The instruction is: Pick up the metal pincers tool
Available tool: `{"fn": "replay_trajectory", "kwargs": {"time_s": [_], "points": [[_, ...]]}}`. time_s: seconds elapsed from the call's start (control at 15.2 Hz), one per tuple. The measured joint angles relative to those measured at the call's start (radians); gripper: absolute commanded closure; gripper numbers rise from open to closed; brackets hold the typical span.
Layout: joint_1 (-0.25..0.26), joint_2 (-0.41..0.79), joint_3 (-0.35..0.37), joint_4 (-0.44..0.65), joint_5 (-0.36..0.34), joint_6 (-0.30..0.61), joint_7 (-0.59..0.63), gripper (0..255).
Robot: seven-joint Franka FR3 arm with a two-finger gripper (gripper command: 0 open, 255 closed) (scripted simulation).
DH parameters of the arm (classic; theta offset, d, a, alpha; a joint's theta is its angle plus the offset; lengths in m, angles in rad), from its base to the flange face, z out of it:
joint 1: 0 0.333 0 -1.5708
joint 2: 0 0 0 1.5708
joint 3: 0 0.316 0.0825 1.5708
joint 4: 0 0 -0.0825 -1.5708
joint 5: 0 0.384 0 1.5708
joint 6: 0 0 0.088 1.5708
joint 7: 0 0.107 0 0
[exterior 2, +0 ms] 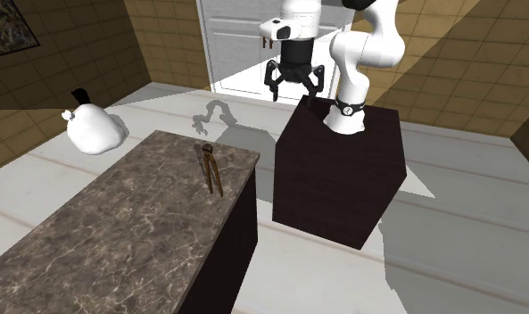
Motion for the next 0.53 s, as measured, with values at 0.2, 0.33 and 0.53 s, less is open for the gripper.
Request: {"fn": "replay_trajectory", "kwargs": {"time_s": [0.2, 0.33, 0.53], "points": [[-0.01, 0.092, -0.041, 0.041, 0.005, 0.05, -0.051, 0], [-0.019, 0.155, -0.07, 0.066, 0.012, 0.088, -0.093, 0], [-0.028, 0.273, -0.109, 0.14, 0.045, 0.128, -0.159, 0]]}}
